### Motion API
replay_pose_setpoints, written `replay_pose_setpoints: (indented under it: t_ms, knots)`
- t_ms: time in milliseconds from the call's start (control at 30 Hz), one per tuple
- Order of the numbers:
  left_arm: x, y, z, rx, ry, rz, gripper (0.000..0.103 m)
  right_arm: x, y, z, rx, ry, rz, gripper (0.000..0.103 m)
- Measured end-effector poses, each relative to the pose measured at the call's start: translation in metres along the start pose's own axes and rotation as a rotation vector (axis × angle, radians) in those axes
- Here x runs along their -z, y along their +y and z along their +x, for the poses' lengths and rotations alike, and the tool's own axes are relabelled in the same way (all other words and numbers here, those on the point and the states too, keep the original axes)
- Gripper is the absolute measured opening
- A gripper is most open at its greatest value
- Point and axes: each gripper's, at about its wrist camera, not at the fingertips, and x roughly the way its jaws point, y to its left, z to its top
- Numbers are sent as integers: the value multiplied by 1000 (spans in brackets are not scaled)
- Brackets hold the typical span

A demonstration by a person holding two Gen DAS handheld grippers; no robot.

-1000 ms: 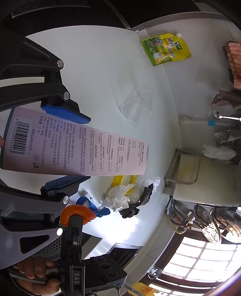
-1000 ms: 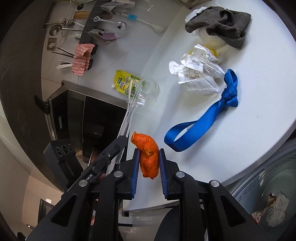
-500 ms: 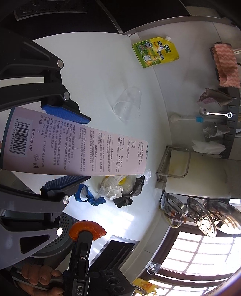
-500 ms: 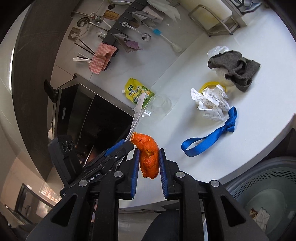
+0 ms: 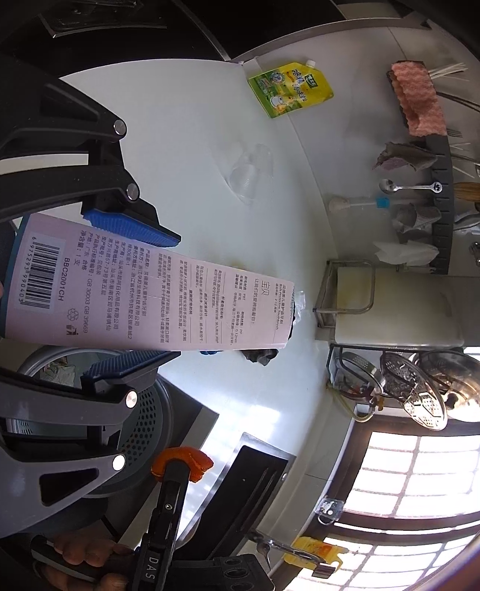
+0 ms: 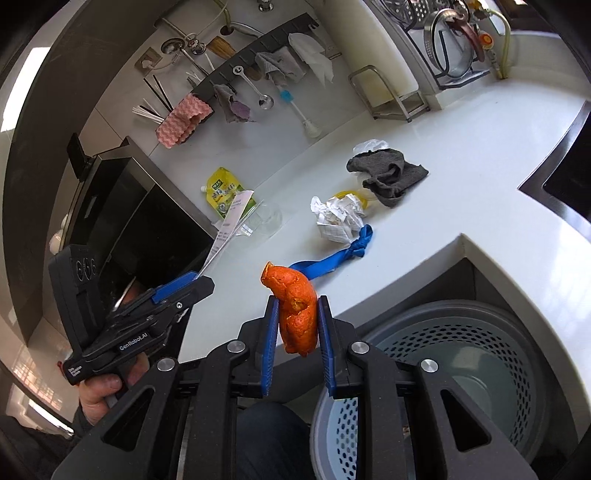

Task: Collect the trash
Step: 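Carry the receipt and orange peel over the mesh basket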

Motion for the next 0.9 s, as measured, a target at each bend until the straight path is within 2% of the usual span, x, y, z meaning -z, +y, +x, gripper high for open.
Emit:
replay_pose_setpoints:
  t_ms: [100, 433, 900]
  knots:
    - [4, -13, -5, 3, -3, 10, 53, 8, 8, -12, 77, -17, -75, 20]
    - [13, -39, -26, 11, -21, 24, 53, 28, 31, -44, 214, -80, -220, 20]
    - [32, -81, -49, 82, -28, 58, 53, 60, 27, -94, 284, -122, -213, 20]
